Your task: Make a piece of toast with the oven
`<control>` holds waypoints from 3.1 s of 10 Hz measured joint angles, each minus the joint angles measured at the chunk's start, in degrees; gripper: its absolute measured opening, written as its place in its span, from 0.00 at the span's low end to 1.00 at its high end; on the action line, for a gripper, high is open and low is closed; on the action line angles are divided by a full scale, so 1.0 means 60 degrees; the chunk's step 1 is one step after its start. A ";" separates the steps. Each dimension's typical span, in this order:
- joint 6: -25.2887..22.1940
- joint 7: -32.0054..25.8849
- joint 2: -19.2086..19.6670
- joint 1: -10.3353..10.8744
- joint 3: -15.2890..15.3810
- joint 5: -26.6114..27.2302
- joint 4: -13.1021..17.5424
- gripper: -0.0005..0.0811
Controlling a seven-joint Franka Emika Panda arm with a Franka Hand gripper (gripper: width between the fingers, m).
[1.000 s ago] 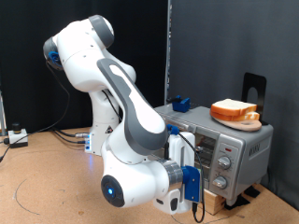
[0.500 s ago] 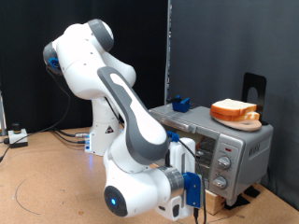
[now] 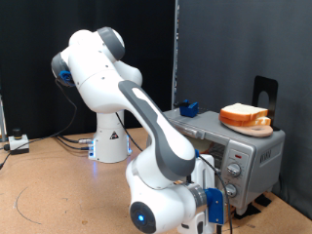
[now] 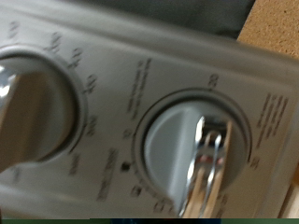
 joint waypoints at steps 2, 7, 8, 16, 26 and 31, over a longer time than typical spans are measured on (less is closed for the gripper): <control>0.0116 0.0054 0.0233 0.0182 -0.0007 0.0000 0.0189 1.00; 0.0079 0.0079 0.0614 0.0410 -0.0019 0.0002 0.0423 1.00; 0.0018 0.0079 0.0614 0.0419 0.0018 0.0014 0.0423 1.00; -0.0042 0.0203 0.0625 0.0427 0.0123 0.0070 0.0403 0.27; 0.1829 -0.3751 -0.0005 -0.0438 0.0845 0.0326 -0.1104 0.13; 0.1441 -0.3426 -0.0234 -0.0556 0.0851 0.0310 -0.1029 0.39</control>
